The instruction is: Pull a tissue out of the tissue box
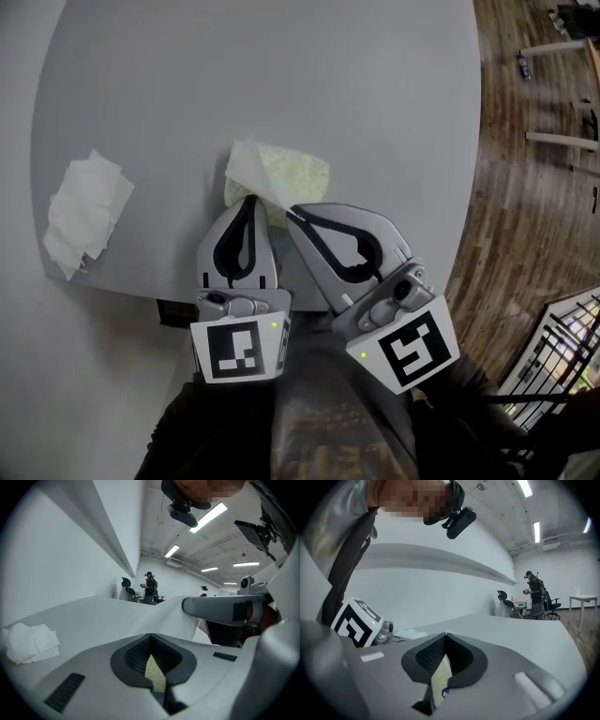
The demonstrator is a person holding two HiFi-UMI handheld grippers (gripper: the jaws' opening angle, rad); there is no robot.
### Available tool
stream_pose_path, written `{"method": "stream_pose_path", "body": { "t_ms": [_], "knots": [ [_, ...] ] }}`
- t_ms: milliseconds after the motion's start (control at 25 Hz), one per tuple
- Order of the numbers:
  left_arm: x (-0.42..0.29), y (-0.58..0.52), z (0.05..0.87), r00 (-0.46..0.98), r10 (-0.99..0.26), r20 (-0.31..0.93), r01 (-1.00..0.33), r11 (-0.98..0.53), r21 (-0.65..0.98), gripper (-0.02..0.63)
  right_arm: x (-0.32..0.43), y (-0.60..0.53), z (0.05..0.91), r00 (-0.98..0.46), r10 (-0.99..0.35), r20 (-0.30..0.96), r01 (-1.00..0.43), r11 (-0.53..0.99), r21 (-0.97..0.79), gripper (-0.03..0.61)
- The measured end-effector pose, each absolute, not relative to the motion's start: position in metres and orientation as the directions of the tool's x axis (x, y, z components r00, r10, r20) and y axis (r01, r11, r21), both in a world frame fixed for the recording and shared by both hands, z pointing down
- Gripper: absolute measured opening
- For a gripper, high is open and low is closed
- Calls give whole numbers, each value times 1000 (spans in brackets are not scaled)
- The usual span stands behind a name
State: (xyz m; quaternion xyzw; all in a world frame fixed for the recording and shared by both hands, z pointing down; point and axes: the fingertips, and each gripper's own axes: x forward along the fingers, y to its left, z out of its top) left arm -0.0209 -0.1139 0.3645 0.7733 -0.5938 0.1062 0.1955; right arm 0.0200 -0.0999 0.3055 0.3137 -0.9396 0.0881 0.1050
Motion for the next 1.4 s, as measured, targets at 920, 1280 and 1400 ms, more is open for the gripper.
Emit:
{"method": "stream_pose_path", "body": {
  "t_ms": [920,1280,1400],
  "knots": [
    [-237,-80,270,6,-956,295,-993,27,111,-2,-211,-160,222,-874,-458,161,-472,879,-64,3],
    [-345,-52,302,-125,-920,372,-981,171,94,-2,-338,-124,289,-916,-338,214,-345,939,7,3],
    [-363,-40,312,-157,-908,389,-975,206,88,-2,-359,-94,335,-921,-263,289,-287,957,-43,6]
  ]
}}
